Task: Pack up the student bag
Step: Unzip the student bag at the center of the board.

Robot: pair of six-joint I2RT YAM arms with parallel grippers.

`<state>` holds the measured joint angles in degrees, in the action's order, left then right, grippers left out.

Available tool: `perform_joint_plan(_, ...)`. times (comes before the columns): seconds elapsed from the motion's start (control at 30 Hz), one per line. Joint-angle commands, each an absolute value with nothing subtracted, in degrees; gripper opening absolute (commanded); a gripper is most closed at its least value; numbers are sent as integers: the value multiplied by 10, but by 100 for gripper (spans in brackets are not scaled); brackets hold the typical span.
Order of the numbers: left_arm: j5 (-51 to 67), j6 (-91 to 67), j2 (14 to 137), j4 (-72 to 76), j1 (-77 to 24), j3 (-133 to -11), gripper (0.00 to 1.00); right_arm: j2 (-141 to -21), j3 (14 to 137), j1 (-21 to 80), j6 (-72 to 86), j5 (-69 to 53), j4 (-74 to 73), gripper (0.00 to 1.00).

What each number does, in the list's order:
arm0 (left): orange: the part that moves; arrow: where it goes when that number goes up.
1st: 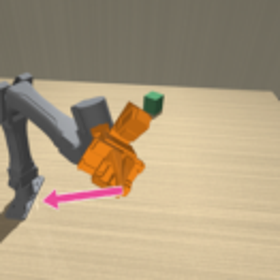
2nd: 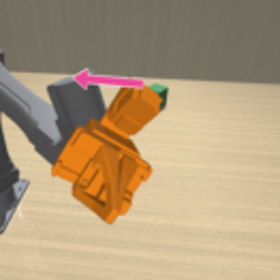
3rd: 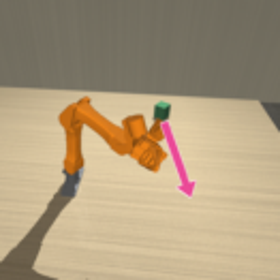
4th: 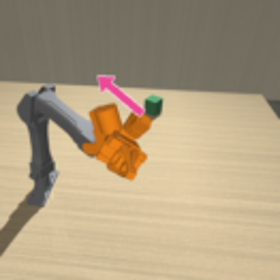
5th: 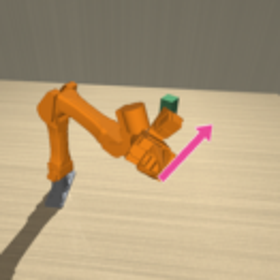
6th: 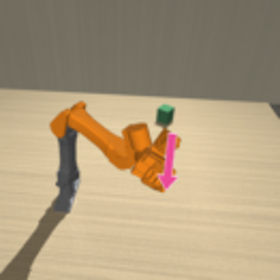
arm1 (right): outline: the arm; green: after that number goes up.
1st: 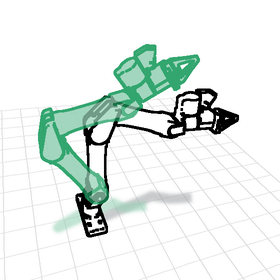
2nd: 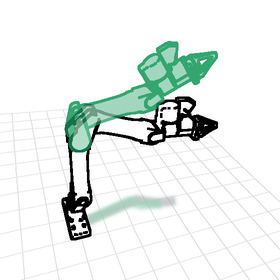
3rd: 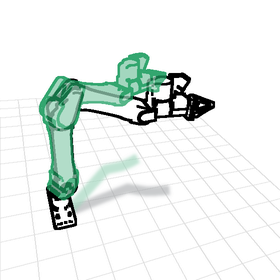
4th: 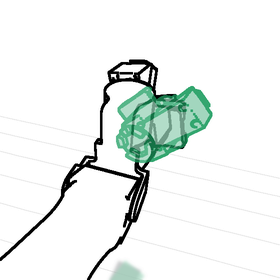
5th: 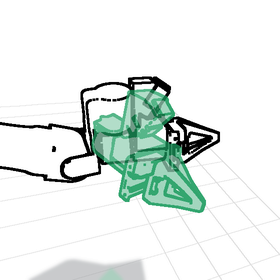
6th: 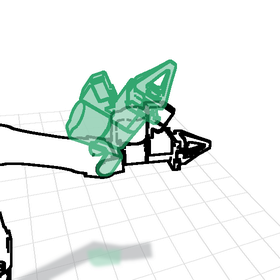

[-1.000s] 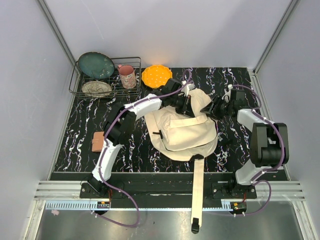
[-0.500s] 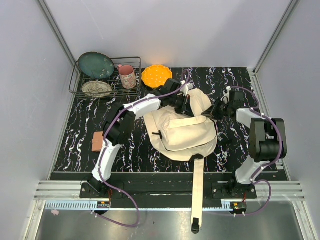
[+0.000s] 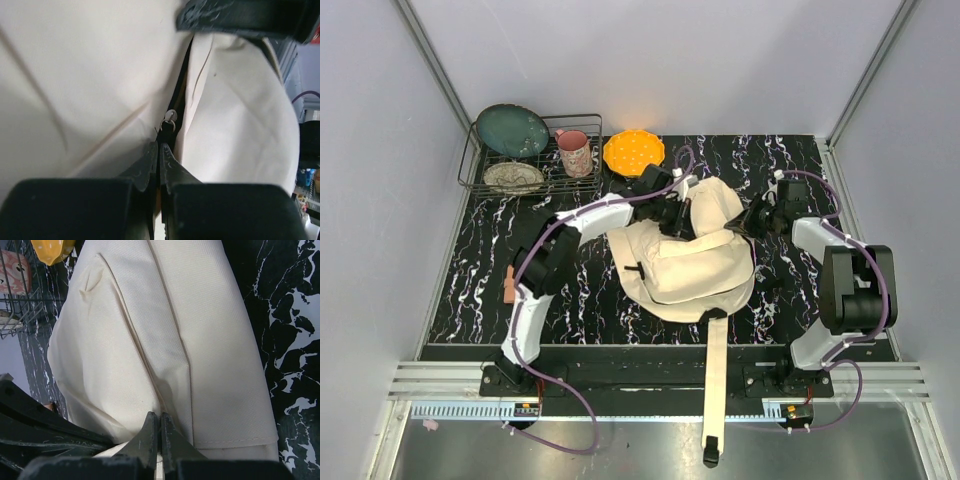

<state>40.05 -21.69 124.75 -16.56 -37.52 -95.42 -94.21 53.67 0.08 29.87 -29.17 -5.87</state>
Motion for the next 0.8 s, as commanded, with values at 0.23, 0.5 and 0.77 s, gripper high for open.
perform_joint_plan(0.23, 279, -151, 1061, -242, -307, -720, 0, -912, 533, -5, 303, -219, -35, 0)
perform_joint_plan(0.5, 272, -144, 1011, -239, -269, -650, 0, -906, 535, -5, 300, -262, -28, 3)
perform_joint_plan(0.77, 283, -160, 960, -193, -271, -670, 55, -797, 565, -4, 302, -240, -85, 74)
